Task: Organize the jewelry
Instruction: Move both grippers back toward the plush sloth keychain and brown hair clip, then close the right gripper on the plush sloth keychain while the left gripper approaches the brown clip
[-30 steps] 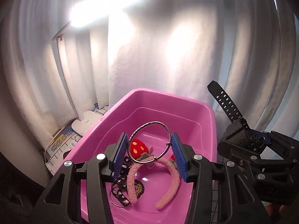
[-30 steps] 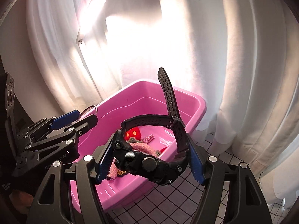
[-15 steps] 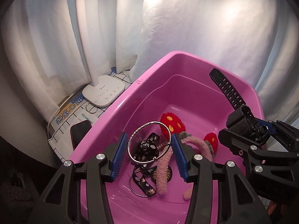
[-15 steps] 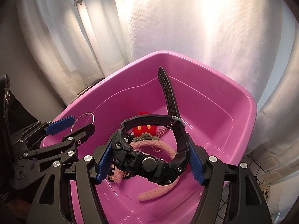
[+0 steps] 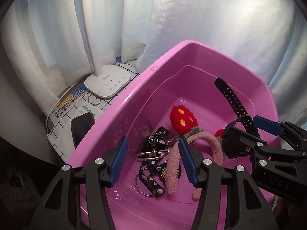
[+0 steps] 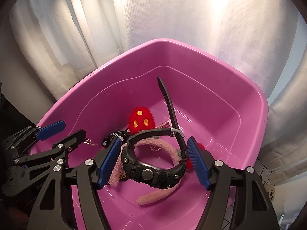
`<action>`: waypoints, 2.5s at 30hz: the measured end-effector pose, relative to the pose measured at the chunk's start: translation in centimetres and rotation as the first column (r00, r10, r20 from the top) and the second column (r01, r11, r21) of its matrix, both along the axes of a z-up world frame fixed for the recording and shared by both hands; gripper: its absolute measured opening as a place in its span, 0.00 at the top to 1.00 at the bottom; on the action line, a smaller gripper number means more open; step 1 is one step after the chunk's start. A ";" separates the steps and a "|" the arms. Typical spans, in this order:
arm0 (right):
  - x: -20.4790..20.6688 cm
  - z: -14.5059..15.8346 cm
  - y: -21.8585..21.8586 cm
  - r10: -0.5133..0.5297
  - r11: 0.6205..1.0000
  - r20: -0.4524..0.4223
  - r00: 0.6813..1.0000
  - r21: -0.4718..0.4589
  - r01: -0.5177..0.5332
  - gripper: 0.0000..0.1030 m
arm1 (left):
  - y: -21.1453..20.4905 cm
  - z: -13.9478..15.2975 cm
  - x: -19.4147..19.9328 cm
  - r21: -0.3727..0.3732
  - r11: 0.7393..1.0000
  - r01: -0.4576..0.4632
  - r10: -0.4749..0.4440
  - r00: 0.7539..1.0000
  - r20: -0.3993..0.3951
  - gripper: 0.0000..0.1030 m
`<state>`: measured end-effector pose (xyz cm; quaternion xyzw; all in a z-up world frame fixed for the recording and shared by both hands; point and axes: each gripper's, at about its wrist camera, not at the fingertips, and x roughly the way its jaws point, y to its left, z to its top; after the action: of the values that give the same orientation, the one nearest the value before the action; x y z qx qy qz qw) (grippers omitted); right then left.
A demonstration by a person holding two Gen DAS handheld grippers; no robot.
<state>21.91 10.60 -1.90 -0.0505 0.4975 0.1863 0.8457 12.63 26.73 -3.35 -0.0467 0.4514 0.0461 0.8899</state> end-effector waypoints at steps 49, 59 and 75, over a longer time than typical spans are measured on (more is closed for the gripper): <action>-5.0 -15.3 -31.4 -0.423 0.891 0.022 0.906 -0.170 0.420 0.33 | -29.0 -4.8 -3.6 -0.078 0.940 0.333 -0.329 0.942 0.059 0.09; -5.9 -15.4 -35.1 -0.446 0.894 0.020 0.895 -0.041 0.447 0.33 | -32.4 -9.4 0.0 -0.078 0.930 0.360 -0.359 0.933 0.026 0.09; -3.3 -17.0 -34.5 -0.457 0.889 0.064 0.887 0.024 0.456 0.40 | -33.0 -13.0 2.5 -0.105 0.933 0.344 -0.347 0.938 -0.013 0.09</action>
<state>18.63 -23.89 -18.92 0.0650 0.4659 -0.0175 0.8823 15.14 -6.25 -16.32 -0.0109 0.4683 -0.1330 0.8734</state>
